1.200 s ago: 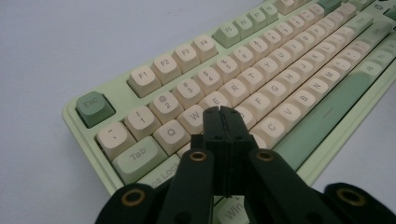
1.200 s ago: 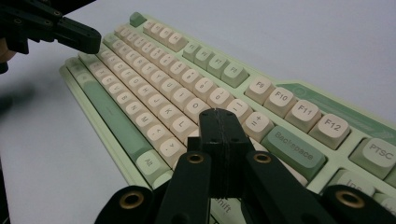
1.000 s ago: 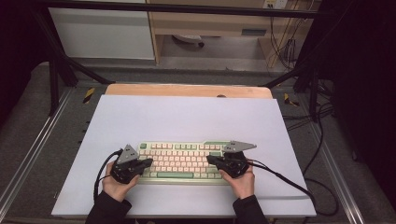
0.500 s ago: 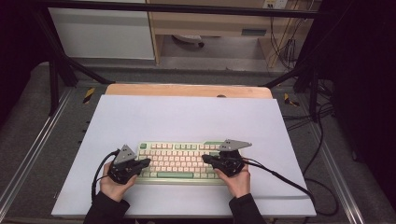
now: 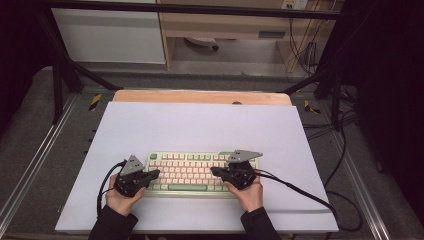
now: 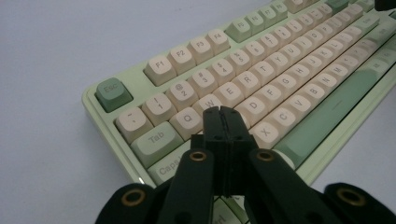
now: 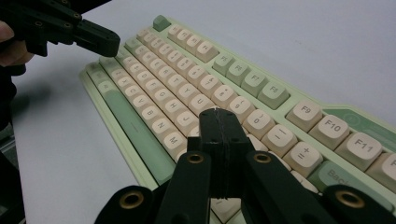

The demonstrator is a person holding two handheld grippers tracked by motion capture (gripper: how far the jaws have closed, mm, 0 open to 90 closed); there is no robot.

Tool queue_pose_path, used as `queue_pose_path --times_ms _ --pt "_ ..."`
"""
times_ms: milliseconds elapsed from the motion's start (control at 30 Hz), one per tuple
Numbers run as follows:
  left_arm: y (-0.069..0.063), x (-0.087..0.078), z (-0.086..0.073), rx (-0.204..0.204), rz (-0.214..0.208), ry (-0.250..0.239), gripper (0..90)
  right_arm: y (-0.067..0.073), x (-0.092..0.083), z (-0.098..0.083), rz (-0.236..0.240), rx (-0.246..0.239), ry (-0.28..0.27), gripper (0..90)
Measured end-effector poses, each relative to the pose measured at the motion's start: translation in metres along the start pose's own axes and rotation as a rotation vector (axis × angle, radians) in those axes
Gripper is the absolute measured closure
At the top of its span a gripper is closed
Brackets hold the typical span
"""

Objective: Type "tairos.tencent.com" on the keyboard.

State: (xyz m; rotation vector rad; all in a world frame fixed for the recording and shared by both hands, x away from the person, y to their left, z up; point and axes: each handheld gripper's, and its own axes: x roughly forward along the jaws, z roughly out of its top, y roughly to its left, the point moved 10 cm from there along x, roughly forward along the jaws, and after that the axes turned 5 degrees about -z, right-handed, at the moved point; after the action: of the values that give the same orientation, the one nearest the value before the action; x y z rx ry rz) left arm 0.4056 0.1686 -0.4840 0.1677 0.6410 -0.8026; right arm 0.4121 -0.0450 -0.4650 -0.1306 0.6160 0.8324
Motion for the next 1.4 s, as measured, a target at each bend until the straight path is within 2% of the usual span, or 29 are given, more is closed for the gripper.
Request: queue_pose_path --times_ms 900,1267,1400 --pt "0.002 -0.001 0.0 -0.004 0.003 -0.002 90.0 0.007 0.015 -0.026 -0.012 -0.032 0.097 90.0" --pt "0.002 -0.002 0.0 -0.005 0.004 -0.005 90.0 0.006 0.018 -0.03 -0.021 -0.049 0.103 90.0" --pt "0.002 -0.002 0.0 -0.004 0.004 -0.006 90.0 0.007 0.017 -0.029 -0.021 -0.042 0.1 90.0"
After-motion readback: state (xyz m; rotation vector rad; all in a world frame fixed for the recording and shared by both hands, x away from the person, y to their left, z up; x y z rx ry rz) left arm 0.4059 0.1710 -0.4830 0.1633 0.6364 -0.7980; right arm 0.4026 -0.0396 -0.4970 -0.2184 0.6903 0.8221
